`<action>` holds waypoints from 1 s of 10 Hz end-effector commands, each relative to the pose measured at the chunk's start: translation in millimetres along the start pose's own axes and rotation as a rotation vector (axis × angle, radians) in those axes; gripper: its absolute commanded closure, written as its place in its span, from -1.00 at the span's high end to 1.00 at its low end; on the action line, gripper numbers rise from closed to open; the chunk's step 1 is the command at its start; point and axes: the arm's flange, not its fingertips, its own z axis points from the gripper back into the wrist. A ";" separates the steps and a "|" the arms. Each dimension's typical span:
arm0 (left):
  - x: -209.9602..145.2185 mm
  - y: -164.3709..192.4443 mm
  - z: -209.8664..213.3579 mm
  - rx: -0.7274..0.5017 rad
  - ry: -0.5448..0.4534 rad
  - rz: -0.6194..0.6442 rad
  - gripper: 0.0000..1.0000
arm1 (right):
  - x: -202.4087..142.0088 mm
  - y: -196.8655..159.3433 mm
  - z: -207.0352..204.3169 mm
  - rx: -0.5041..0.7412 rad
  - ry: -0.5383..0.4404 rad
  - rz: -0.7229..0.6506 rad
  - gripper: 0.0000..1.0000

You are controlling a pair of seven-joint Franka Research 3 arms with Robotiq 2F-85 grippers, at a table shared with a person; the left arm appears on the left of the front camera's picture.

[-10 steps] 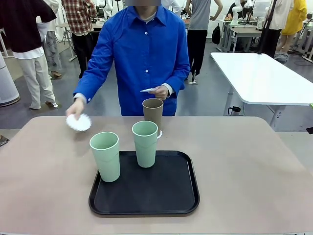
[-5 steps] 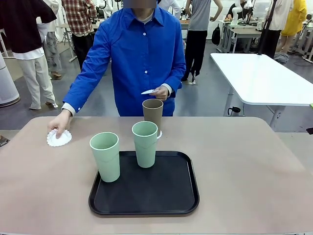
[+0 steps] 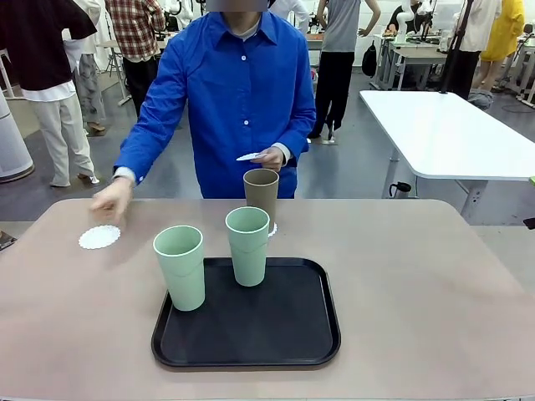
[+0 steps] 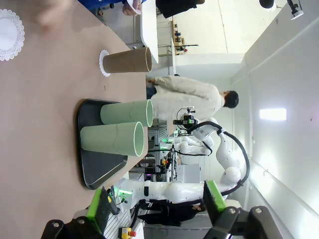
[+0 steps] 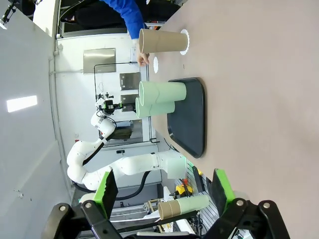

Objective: Place coasters on the table and set cups on them.
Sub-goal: Take one Reusable plastic cup from the Flat Tray and place it on a coaster set by the human.

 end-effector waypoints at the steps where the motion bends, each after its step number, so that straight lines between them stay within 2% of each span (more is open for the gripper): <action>1: -0.5 -0.8 1.7 -0.016 -0.007 -0.017 1.00 | -4.4 2.0 -2.0 0.008 0.000 0.004 1.00; 7: 0.0 0.0 0.0 0.000 0.000 0.000 1.00 | -4.4 2.0 -2.0 0.008 0.000 0.004 1.00; 10: 17.6 -84.8 -30.3 0.194 0.227 -0.487 1.00 | -4.4 2.0 -2.0 0.008 0.000 0.004 1.00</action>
